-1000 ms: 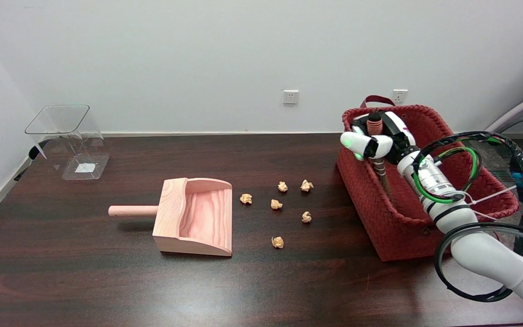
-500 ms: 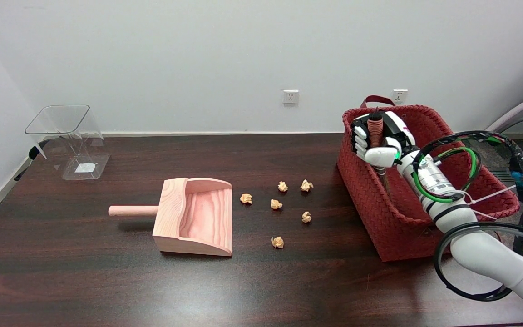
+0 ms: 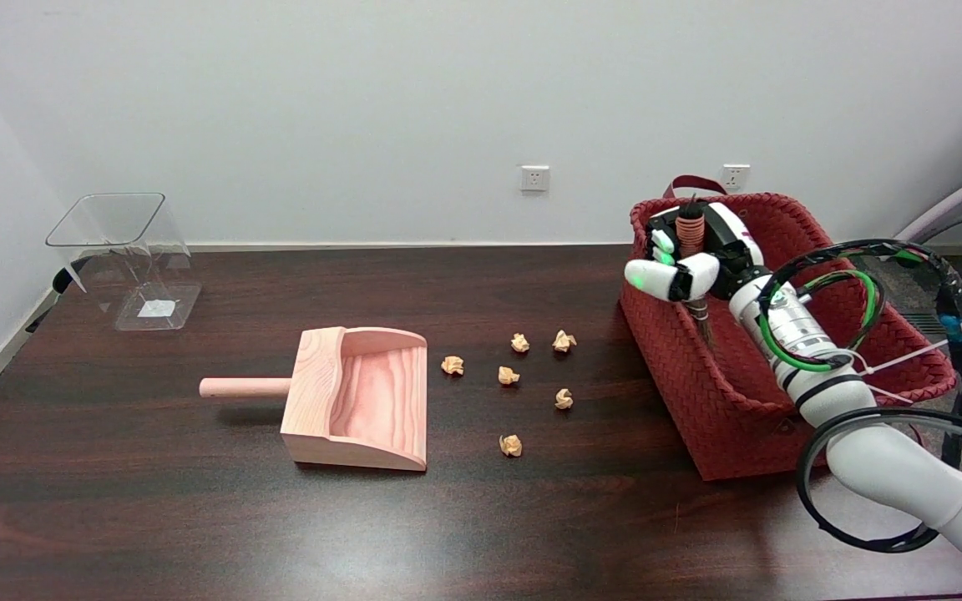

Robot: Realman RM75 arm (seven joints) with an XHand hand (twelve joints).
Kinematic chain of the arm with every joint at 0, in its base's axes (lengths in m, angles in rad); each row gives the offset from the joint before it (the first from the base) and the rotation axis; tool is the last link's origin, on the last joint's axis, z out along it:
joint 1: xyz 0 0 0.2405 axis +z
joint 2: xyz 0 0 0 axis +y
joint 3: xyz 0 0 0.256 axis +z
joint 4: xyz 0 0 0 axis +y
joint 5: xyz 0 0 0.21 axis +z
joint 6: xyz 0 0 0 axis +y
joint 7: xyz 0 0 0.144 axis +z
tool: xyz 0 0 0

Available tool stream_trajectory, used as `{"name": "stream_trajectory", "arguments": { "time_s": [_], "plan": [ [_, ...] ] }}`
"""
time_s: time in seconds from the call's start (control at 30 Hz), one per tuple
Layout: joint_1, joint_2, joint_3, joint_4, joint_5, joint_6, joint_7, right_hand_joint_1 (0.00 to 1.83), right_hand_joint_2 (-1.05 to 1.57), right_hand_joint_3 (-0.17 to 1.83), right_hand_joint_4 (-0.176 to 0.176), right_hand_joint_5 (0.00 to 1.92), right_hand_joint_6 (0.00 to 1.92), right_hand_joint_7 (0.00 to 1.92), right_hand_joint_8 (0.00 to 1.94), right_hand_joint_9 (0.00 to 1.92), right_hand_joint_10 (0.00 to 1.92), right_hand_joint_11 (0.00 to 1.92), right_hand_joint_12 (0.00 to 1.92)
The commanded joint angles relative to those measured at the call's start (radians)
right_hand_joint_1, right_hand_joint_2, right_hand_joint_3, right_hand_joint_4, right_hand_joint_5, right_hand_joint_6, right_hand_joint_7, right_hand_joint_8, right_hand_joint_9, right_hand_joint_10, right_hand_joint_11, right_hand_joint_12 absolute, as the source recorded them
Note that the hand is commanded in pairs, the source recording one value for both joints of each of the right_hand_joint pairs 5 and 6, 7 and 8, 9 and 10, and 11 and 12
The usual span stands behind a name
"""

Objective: Pick up the broom by its handle.

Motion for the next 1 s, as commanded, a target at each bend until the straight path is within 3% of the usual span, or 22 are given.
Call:
{"name": "stream_trajectory", "arguments": {
  "time_s": [0.03, 0.07, 0.13, 0.2, 0.53, 1.0],
  "plan": [
    [0.012, -0.005, 0.01, -0.006, -0.004, 0.009, 0.006, 1.36, 0.26, 1.28, 0.0, 1.92, 1.92, 1.92, 1.92, 1.92, 1.92, 1.92, 1.92],
    [0.014, -0.005, 0.011, -0.006, 0.0, 0.01, 0.009, 1.38, 0.44, 1.16, 0.0, 1.92, 1.92, 1.92, 1.92, 1.92, 1.92, 1.92, 1.92],
    [0.017, -0.007, 0.013, -0.005, 0.001, 0.014, 0.011, 1.32, 0.93, 0.61, 0.0, 1.92, 1.92, 1.92, 1.92, 1.92, 1.92, 1.92, 1.92],
    [0.018, -0.007, 0.013, -0.005, 0.001, 0.02, 0.012, 1.25, 1.13, 0.39, 0.0, 1.92, 1.92, 1.92, 1.92, 1.92, 1.92, 1.92, 1.92],
    [0.026, -0.007, 0.028, -0.021, 0.001, 0.04, 0.008, 1.18, 1.3, 0.3, 0.0, 1.92, 1.92, 1.92, 1.92, 1.92, 1.92, 1.92, 1.92],
    [0.052, -0.005, 0.221, -0.127, 0.001, -0.03, -0.152, 1.14, 1.41, 0.26, 0.0, 1.92, 1.92, 1.92, 1.92, 1.92, 1.92, 1.92, 1.92]
  ]
}}
